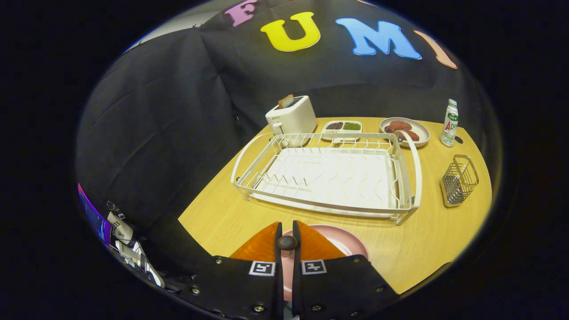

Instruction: Take the plate from the dish rack, then take the spoon from the basket and place it into the plate.

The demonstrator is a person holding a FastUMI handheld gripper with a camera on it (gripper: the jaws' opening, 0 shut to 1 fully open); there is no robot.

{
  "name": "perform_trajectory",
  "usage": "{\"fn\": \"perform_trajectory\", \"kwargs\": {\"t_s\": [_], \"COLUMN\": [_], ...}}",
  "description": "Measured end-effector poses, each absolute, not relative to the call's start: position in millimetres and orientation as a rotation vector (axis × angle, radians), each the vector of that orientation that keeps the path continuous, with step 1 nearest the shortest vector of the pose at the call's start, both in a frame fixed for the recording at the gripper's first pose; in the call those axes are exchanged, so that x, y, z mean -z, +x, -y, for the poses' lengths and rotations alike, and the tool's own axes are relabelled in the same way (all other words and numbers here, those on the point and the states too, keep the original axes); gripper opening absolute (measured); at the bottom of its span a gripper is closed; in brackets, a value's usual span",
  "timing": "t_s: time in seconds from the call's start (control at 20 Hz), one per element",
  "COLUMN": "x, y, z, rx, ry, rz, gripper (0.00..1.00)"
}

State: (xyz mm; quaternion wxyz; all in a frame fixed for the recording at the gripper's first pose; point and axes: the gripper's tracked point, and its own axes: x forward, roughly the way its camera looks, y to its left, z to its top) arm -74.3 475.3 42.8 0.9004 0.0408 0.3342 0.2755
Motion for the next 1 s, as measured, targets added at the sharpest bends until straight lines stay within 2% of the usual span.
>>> {"fn": "perform_trajectory", "kwargs": {"t_s": [0.4,0.55,1.0], "x": [-29.5,-36.5,-71.0], "y": [-80.2,-77.5,-65.7], "z": [-485.4,-482.3,-443.2], "rx": [-0.58,-0.581,-0.528], "ry": [0.064,0.078,0.103], "rz": [-0.695,-0.679,-0.583], "gripper": [0.08,0.18,0.18]}}
